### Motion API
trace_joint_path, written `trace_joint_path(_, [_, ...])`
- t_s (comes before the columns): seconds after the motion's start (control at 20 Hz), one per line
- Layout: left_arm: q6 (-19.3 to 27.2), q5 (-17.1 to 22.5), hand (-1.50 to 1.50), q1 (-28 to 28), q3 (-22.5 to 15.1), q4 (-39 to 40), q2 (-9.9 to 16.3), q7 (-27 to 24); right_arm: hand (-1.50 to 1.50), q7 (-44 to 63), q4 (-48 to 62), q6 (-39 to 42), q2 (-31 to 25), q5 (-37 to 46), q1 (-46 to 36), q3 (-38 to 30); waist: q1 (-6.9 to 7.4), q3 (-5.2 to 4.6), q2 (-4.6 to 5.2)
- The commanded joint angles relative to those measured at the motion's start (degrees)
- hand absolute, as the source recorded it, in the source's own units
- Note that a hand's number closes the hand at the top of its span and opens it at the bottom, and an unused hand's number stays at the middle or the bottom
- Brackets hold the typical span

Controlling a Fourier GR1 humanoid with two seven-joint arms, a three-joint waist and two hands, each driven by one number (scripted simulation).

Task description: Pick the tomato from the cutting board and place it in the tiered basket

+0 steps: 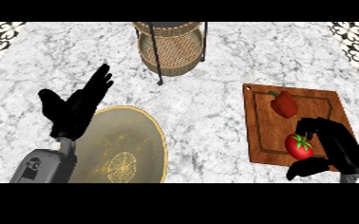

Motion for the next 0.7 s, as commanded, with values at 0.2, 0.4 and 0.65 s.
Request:
trace_joint_path(0.2, [-0.7,1.0,0.0,-1.85,-1.78,1.98,-3.6,1.15,1.5,13.84,10.62,17.21,0.56,8.74,-23.92,8.82,2.18,0.57,1.36])
trace_joint_path(0.4, [0.39,-0.9,0.0,0.51,-1.57,2.59,-4.61,-1.61,1.5,14.61,5.79,23.16,2.21,2.34,-26.7,5.09,0.19,0.58,0.89])
trace_joint_path(0.65, [0.51,-0.09,0.0,1.03,-0.53,-0.37,-2.8,1.05,1.5,22.52,-3.86,31.25,3.88,-7.88,-30.34,-2.87,-0.51,0.56,0.57])
